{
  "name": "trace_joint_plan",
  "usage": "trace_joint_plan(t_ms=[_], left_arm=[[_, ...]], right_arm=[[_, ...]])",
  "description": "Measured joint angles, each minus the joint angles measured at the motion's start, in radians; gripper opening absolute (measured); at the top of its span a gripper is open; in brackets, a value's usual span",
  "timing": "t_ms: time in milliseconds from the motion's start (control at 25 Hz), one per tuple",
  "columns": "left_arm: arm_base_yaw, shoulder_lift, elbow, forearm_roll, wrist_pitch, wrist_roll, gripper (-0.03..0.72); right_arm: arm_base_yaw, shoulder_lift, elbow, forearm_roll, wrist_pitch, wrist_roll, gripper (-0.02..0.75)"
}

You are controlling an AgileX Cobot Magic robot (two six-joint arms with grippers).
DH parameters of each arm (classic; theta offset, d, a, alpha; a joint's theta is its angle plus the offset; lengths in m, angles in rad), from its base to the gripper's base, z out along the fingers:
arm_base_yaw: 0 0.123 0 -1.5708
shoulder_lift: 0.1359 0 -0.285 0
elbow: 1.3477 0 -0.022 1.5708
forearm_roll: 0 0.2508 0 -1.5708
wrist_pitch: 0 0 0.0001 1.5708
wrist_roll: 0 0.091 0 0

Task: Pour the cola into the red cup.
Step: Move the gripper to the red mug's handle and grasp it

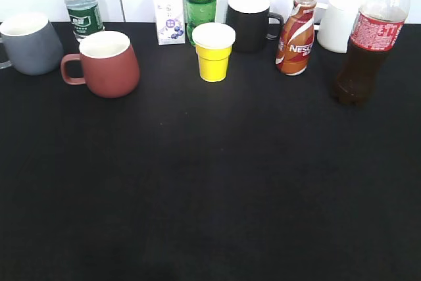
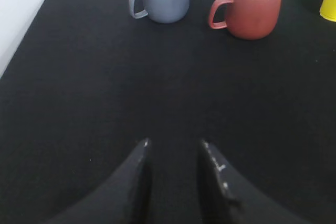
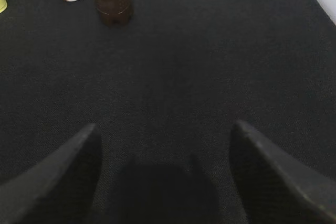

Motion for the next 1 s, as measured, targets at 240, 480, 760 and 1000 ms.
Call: trace_joint_plan(t_ms=[240, 480, 760, 1000], left_arm=[[0.0, 0.0, 0.0, 0.0, 0.0, 0.0, 0.23], [0.0, 0.082, -0.037, 0.0, -0.192, 0.0, 0.378], [0.0, 0.759, -0.051, 0.0, -1.089, 0.084, 0.525], [-0.078, 1.426, 0.077, -0.11, -1.712, 0.026, 0.501]], right_arm=[[0.0, 0.0, 0.0, 0.0, 0.0, 0.0, 0.573], [0.0, 0.0, 0.0, 0.0, 0.0, 0.0, 0.573], [0.0, 0.0, 0.0, 0.0, 0.0, 0.0, 0.573], [0.0, 0.0, 0.0, 0.0, 0.0, 0.0, 0.573]])
